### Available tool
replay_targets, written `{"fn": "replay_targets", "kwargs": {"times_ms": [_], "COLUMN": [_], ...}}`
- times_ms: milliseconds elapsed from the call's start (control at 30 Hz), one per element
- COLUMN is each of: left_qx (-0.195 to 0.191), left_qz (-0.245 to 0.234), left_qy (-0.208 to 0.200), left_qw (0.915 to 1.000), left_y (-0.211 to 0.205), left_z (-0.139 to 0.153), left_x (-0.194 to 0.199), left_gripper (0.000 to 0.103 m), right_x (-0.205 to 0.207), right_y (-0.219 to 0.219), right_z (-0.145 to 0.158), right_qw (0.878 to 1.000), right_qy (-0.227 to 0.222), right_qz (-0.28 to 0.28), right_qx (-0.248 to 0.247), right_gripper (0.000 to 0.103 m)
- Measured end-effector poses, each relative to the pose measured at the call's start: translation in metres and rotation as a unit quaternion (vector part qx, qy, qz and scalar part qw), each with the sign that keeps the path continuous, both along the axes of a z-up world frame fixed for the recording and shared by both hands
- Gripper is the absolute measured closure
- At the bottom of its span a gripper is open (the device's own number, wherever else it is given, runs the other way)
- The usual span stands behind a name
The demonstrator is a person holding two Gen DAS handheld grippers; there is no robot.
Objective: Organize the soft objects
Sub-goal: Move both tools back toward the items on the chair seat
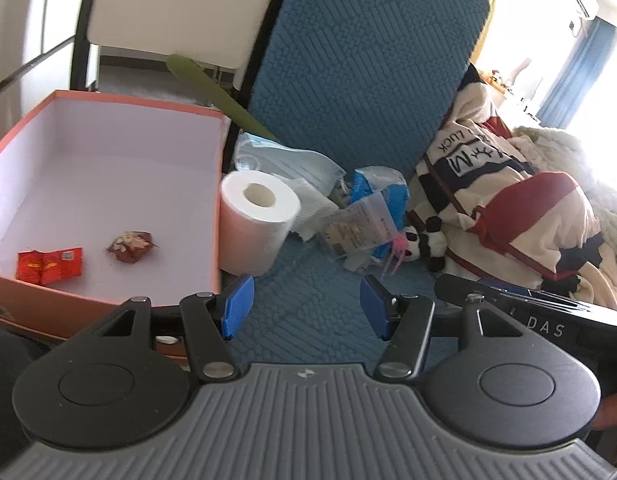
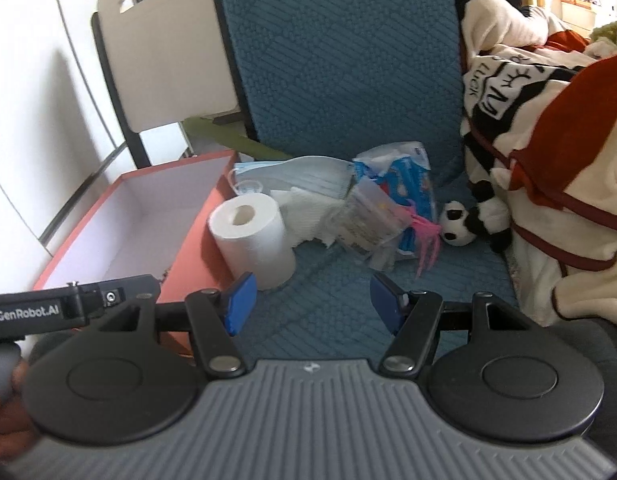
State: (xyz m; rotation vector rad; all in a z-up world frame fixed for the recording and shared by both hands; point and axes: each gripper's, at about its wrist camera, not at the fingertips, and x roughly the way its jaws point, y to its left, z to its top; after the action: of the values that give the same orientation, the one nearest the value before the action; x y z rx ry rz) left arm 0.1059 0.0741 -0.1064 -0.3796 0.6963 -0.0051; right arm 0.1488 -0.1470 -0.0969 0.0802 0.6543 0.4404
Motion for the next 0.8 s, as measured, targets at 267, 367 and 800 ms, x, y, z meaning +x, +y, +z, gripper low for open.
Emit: {"fn": "replay_targets", "kwargs": {"times_ms": [267, 367, 800], "left_qx": [-0.007, -0.024, -0.016], "left_qz": [-0.035, -0.045, -0.042], "left_qy": [-0.002, 0.000, 0.007], "left_qw": [0.9994, 0.9987, 0.9990], "left_y": [-0.023, -0.028, -0.036], "left_z": [-0.008, -0.013, -0.037], "left_x": [0.012, 0.019, 0.062], "left_gripper": [0.038, 0.038, 0.038], "right_x": [0.001, 0.001, 0.032], "right_y": [-0.033, -0.044, -0.060], "right_z": [-0.007, -0.012, -0.046], "right_qw": [0.999, 0.998, 0.994], "right_qy": [0.002, 0.000, 0.006], "right_qz": [-0.041, -0.056, -0.107], "right_qx": [-0.005, -0.010, 0.007], "right_gripper": [0.037, 0.037, 0.037]}}
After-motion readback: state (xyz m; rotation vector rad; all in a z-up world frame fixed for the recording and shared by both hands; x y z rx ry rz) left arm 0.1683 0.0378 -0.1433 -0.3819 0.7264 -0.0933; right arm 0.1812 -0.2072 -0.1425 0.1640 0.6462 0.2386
